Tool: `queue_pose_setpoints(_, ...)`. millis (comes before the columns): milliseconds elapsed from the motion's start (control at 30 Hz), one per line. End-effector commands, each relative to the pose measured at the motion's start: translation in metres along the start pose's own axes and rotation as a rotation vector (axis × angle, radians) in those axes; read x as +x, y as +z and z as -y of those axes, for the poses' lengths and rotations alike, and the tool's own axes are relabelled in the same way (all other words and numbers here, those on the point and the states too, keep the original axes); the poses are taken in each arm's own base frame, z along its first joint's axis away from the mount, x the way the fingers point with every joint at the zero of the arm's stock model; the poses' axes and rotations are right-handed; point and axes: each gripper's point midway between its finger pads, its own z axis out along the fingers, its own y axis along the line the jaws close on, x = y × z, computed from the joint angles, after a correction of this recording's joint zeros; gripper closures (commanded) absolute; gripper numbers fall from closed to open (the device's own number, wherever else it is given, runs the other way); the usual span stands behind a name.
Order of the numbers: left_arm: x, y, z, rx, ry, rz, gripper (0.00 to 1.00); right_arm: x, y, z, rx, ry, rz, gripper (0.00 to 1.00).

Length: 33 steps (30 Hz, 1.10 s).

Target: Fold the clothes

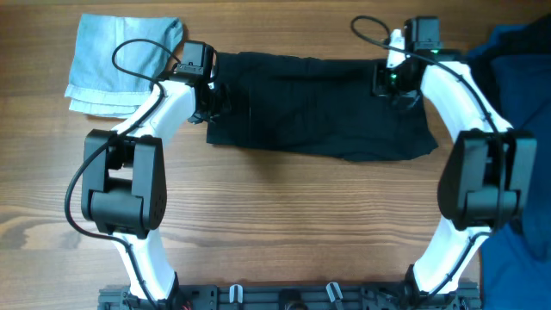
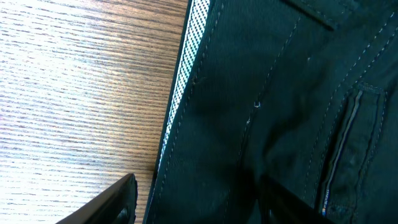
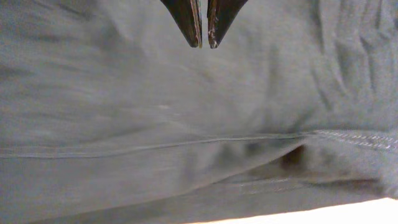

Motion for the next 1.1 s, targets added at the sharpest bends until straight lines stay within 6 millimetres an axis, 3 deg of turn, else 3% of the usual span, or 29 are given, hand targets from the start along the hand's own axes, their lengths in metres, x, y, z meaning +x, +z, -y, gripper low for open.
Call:
queue_pose_setpoints(0,0.0,0.002,-0.001,0.008,-0.004,-0.005,0.38,0.01,0.029,-0.033,-0.069,-0.085,-0.033,0.95)
queue_pose_setpoints(133,0.0,0.002,-0.002,0.005,-0.004,-0.004,0.38,0.002,0.063,-0.047,-0.063,-0.14,0.016,0.95)
queue_pose_setpoints(200,0.001,0.002,-0.002,0.003,-0.004,-0.007,0.38,-0.023,0.076,-0.045,-0.05,-0.157,0.124,0.94)
queue_pose_setpoints(367,0.001,0.002,-0.002,0.003,-0.004,-0.008,0.38,-0.093,0.058,-0.056,-0.058,-0.203,0.427,0.94)
queue_pose_setpoints(500,0.0,0.002,-0.003,-0.004,-0.004,-0.005,0.38,-0.107,0.052,-0.05,-0.004,-0.195,0.49,0.94)
queue_pose_setpoints(567,0.0,0.002,-0.003,-0.003,-0.004,-0.004,0.38,-0.118,0.037,-0.043,0.051,-0.223,0.531,0.94)
queue_pose_setpoints(600,-0.001,0.002,-0.002,-0.001,-0.004,0.0,0.38,-0.127,0.011,-0.044,0.062,-0.235,0.564,0.94)
queue_pose_setpoints(633,-0.006,-0.002,0.0,0.007,-0.002,0.019,0.38,-0.131,-0.032,-0.042,0.067,-0.213,0.582,0.94)
queue_pose_setpoints(733,-0.033,-0.03,0.016,0.056,0.019,0.119,0.41,-0.115,-0.094,-0.023,0.084,-0.09,0.537,0.94)
queue_pose_setpoints(800,-0.06,-0.059,0.03,0.096,0.027,0.208,0.39,-0.093,-0.105,-0.006,0.113,-0.058,0.452,0.94)
queue_pose_setpoints(900,-0.089,-0.075,0.048,0.164,0.042,0.319,0.39,-0.071,-0.085,0.019,0.142,-0.013,0.348,0.93)
queue_pose_setpoints(1000,-0.105,-0.069,0.071,0.255,0.073,0.386,0.45,-0.058,-0.056,0.038,0.16,0.009,0.281,0.91)
queue_pose_setpoints(1033,-0.108,-0.064,0.079,0.281,0.084,0.399,0.58,-0.056,-0.043,0.043,0.162,0.015,0.269,0.9)
queue_pose_setpoints(1067,-0.111,-0.055,0.087,0.303,0.097,0.415,0.83,-0.054,-0.025,0.047,0.163,0.016,0.252,0.9)
